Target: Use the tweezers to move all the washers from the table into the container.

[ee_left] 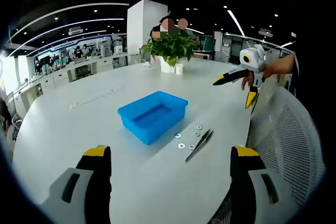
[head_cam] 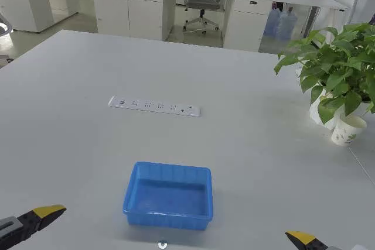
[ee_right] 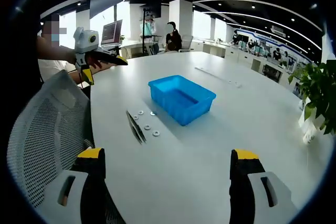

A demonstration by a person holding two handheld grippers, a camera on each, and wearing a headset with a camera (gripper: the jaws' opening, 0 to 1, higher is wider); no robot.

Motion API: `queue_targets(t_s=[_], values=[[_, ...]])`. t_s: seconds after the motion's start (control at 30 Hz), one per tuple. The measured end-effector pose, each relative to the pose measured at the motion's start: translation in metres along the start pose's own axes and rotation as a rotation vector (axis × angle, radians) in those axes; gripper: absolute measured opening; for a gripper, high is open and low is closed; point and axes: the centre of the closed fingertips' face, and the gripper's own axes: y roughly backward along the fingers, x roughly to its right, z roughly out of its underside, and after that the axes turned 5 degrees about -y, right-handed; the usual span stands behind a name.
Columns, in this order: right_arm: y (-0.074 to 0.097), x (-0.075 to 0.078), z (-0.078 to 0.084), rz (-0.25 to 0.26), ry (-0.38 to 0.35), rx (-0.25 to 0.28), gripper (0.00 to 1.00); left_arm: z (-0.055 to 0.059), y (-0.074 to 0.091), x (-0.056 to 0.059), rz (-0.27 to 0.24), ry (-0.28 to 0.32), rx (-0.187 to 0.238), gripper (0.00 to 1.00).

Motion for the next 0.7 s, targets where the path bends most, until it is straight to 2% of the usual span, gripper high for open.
queue_targets(t_s=[0.7], values=[[0.0047, 0.0016, -0.002, 0.013, 0.009, 0.001, 0.99, -0.0005, -0.0008, 0.0025, 0.01, -0.02, -0.006, 0.99]])
